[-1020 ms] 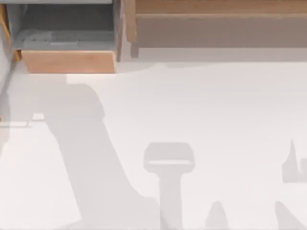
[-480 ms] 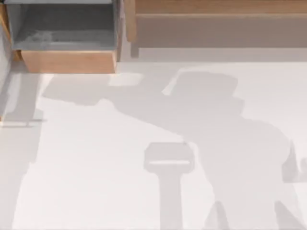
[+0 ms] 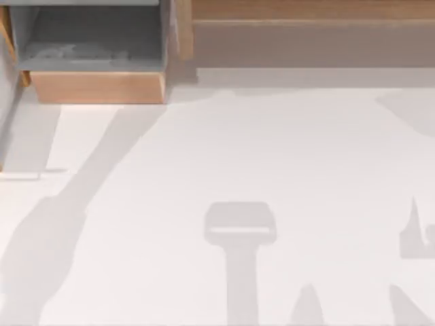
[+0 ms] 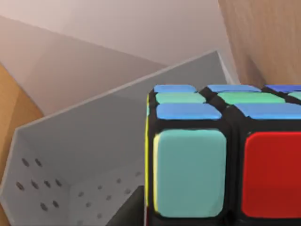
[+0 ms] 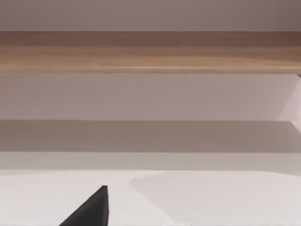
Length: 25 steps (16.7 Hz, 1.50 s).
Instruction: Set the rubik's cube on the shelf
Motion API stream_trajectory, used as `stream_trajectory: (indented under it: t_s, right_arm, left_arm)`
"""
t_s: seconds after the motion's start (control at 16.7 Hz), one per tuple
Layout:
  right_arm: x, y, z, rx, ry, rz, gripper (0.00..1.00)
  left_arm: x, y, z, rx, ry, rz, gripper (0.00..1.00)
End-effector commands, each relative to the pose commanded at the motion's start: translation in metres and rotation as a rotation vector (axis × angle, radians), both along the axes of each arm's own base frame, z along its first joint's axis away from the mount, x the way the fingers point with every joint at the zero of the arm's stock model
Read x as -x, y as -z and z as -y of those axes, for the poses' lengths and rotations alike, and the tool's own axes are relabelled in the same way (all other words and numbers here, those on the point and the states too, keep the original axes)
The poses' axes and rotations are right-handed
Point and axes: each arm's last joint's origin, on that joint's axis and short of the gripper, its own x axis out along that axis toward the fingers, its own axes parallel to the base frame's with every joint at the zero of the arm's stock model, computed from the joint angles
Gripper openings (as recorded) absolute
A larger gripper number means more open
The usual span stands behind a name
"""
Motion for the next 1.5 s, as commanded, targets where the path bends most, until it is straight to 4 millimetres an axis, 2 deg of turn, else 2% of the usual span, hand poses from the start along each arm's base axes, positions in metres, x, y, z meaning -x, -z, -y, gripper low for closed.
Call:
stream_trajectory:
  t_s: [0.18, 0.36, 0.54, 0.72, 0.9, 1.08, 1.2, 1.38, 1.5]
  right_arm:
    - [0.000, 0.000, 0.000, 0.000, 0.000, 0.000, 1.00]
    - [0.000, 0.000, 0.000, 0.000, 0.000, 0.000, 1.00]
    - [0.000, 0.000, 0.000, 0.000, 0.000, 0.000, 1.00]
    - [0.000, 0.000, 0.000, 0.000, 0.000, 0.000, 1.00]
    - [0.000, 0.000, 0.000, 0.000, 0.000, 0.000, 1.00]
    - [0.000, 0.000, 0.000, 0.000, 0.000, 0.000, 1.00]
    - [0.000, 0.000, 0.000, 0.000, 0.000, 0.000, 1.00]
    - [0.000, 0.000, 0.000, 0.000, 0.000, 0.000, 1.00]
    - [0.000, 0.000, 0.000, 0.000, 0.000, 0.000, 1.00]
  left_arm:
    - [0.031, -0.010, 0.061, 0.111, 0.080, 0.217, 0.00]
    - [0.052, 0.004, 0.119, 0.232, 0.133, 0.357, 0.00]
    - [0.061, 0.040, 0.169, 0.333, 0.146, 0.440, 0.00]
    - [0.055, 0.092, 0.203, 0.400, 0.120, 0.488, 0.00]
    - [0.038, 0.155, 0.217, 0.428, 0.073, 0.512, 0.00]
    - [0.019, 0.217, 0.214, 0.426, 0.022, 0.520, 0.00]
    - [0.009, 0.251, 0.208, 0.417, -0.005, 0.521, 0.00]
    - [0.001, 0.277, 0.202, 0.408, -0.027, 0.520, 0.00]
    - [0.001, 0.277, 0.202, 0.408, -0.027, 0.520, 0.00]
